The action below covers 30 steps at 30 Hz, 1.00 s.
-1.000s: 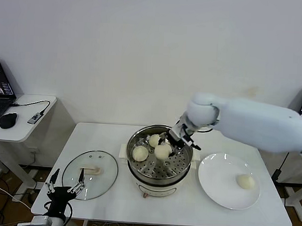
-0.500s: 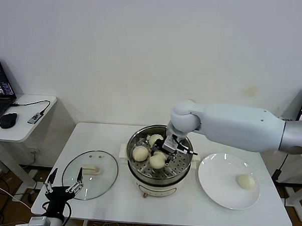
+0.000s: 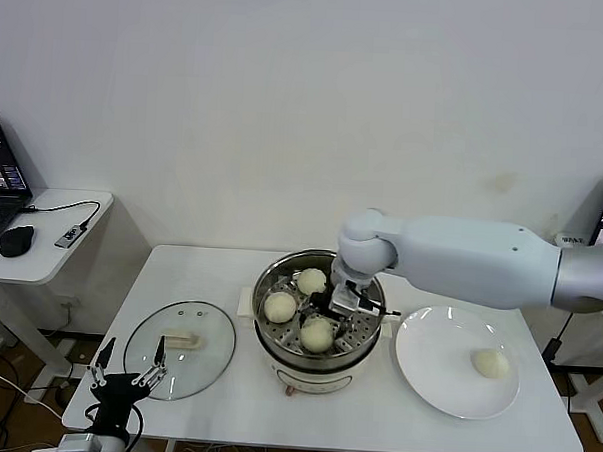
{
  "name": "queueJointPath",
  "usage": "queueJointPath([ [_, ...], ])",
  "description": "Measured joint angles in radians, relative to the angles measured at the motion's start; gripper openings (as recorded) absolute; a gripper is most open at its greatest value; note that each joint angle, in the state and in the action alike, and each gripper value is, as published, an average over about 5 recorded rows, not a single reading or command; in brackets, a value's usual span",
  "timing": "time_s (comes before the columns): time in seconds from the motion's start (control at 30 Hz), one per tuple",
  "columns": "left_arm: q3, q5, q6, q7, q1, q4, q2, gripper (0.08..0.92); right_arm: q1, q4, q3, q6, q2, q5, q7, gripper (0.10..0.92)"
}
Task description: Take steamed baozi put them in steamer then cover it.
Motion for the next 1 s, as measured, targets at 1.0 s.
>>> queueJointPath([
  [1.0, 0.028, -0.003, -0.005, 0.009, -0.028, 0.016, 0.034, 0.823, -0.025, 0.085, 0.173, -0.548, -0.533, 0.105, -0.068, 0.823],
])
